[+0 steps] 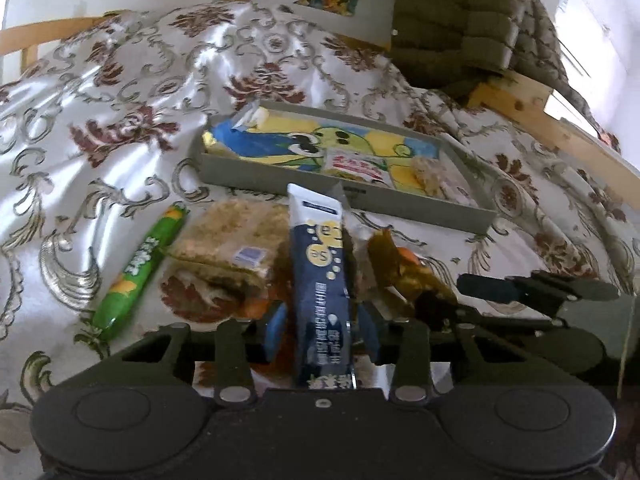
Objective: Organize snacks
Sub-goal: 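Grasp the blue milk stick with the left tool while the right tool grasps the yellow packet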
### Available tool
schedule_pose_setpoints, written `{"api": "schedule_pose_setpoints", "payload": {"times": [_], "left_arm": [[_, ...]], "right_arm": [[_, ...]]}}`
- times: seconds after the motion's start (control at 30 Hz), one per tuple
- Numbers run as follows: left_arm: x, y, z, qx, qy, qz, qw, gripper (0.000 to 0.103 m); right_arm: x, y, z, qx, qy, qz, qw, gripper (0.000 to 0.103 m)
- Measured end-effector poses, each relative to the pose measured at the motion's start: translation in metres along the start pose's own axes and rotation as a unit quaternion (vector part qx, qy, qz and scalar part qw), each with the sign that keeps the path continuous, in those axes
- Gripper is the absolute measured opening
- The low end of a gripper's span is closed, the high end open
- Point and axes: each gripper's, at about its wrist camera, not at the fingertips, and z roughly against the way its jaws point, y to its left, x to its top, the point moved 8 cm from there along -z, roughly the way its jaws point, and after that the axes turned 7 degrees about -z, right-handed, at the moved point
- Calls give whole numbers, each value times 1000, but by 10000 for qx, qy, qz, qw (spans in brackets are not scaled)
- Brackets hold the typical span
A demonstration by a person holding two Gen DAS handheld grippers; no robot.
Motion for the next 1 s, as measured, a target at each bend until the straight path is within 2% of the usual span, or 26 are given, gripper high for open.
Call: {"api": "schedule_pose_setpoints", "payload": {"times": [0.23,0.33,0.47,0.63,0.7,0.77,0.8,1.0], "left_arm": [[3,1,-16,31,175,-41,9998,45],[6,-2,-25,110,259,-269,9992,45],[6,-8,-31,253,334,-532,9977,44],[3,-21,-35,498,451,-1292,9893,45],[2,-24,-35,576,472,-1468,9864,43],[2,-23,-34,581,481,-1469,9863,40],[2,-23,-33,571,487,-1438,9868,39],[-4,-24,-22,597,453,-1350,9880,33]], "right_arm": [[-3,-5,-4,67,116,-129,9998,44],[-6,-5,-8,85,209,-175,9996,39],[-8,-7,-13,145,267,-280,9991,39],[-7,-5,-18,176,267,-230,9992,38],[-6,-3,-18,254,264,-235,9991,29],[-5,0,-18,349,257,-230,9988,14],[-5,2,-17,392,258,-213,9987,10],[-3,12,-11,442,186,-63,9988,5]]}}
